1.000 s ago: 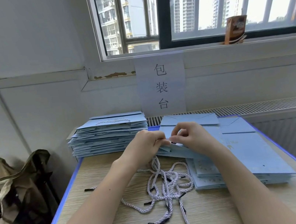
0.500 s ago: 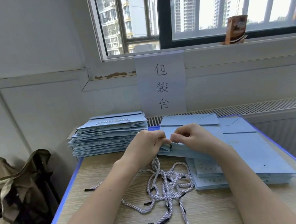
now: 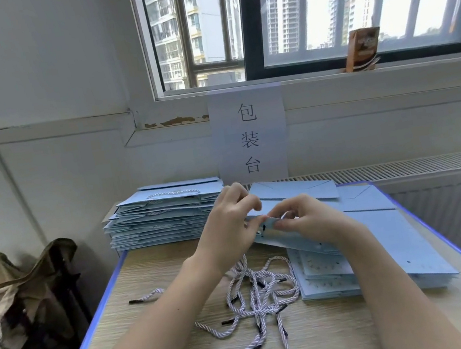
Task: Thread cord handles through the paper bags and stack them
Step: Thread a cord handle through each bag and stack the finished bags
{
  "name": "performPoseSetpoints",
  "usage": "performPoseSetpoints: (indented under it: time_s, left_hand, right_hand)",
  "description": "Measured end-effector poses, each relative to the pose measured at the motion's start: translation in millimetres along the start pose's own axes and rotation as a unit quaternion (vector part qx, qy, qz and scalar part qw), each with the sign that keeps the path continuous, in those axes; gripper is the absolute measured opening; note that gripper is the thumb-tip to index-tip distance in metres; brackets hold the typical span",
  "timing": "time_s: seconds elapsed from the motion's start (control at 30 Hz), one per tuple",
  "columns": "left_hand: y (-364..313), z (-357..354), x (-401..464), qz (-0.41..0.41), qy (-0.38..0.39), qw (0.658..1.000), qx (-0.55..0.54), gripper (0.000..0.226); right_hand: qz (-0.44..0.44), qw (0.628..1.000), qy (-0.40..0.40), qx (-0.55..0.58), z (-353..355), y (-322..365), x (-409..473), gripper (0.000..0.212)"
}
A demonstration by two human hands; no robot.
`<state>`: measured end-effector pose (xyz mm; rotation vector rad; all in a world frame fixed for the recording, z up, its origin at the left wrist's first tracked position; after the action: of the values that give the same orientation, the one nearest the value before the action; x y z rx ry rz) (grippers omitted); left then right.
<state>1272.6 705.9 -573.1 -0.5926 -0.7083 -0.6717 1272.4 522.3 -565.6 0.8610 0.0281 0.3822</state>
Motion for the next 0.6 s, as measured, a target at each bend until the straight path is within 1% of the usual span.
performPoseSetpoints:
  time_s: [0.07,0.17,0.33,0.4,0.53,0.6]
  left_hand:
    - [-5.8,-3.1,0.3,-0.024,0.013,1.000,0.010,0.019]
    - [-5.8,-10.2,-2.3,-0.015,0.046,0.999,0.010,0.018]
    - [-2.2,-19.4,-4.2,0.013,0.037,0.998,0.045,0.007]
    - [-2.6,-22.1,-4.4,0.036,0.035,0.998,0.046,0.007]
    - [-3.5,-22.7,-5.3,0.055,0.026,0.998,0.000,0.015]
    - [-2.0,-21.4,-5.2,0.075,0.049,0.994,-0.057,0.016]
  right_hand:
    - [0.002,1.000,-0.006,0.030,0.2,-2.6,0.8,0.012]
    - [0.005,0.998,-0.015,0.059,1.6,-4.2,1.5,0.011]
    - [0.004,0.998,-0.051,0.046,-3.3,-1.4,3.9,0.012]
    - [0.008,0.997,-0.064,0.040,-3.5,-1.0,4.2,0.012]
    - [0.031,0.995,-0.087,0.044,-2.2,-1.5,5.0,0.012]
    - [0.030,0.993,-0.107,0.029,-1.3,-3.4,6.5,0.012]
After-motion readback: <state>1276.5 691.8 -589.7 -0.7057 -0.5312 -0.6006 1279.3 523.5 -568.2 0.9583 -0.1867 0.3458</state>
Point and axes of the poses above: each hand's wrist, its own x-axis towards the middle knuckle, its own z-axis out of the back of the hand, y = z × x, the point moved 2 cm from there along x, towards the middle knuckle, and after that the axes turned 1 degree about -x, right-handed, at the moved point
